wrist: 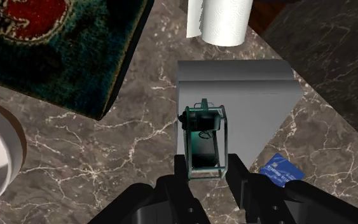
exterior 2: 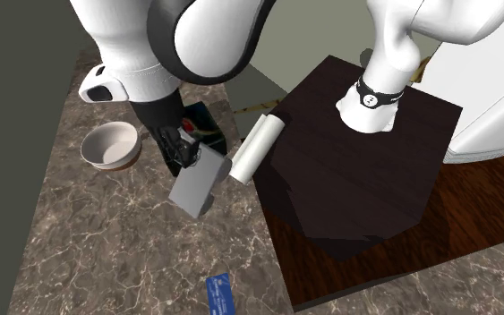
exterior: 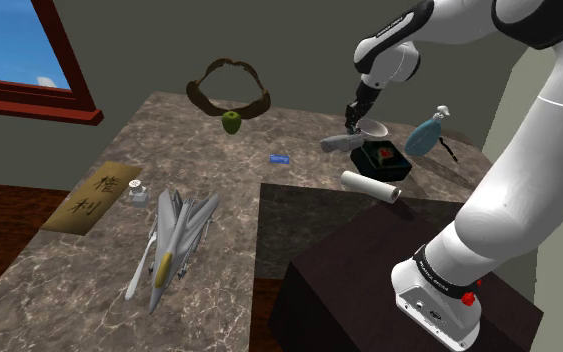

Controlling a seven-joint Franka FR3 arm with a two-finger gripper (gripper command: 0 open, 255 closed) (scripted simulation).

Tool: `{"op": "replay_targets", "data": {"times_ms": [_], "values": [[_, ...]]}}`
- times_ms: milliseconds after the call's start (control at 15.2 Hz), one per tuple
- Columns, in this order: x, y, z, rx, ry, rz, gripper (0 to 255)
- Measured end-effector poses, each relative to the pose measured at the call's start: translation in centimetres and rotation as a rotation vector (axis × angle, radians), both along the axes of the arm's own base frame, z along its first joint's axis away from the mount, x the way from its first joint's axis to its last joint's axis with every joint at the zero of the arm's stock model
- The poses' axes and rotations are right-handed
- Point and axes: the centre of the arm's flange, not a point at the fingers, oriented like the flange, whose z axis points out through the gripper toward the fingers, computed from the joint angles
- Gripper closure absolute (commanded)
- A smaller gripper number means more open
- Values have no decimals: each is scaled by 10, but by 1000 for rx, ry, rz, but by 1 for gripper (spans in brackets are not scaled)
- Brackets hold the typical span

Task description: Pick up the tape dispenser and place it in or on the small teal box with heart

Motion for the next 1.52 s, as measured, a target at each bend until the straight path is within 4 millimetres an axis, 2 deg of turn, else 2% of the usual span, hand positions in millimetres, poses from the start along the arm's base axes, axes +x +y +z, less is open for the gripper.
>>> {"op": "replay_targets", "data": {"times_ms": [594,858,1518], "values": [[0,0,48,0,0,0,255],[-32,-23,61,0,0,0,255],[-134,-96,87,0,0,-1,255]]}}
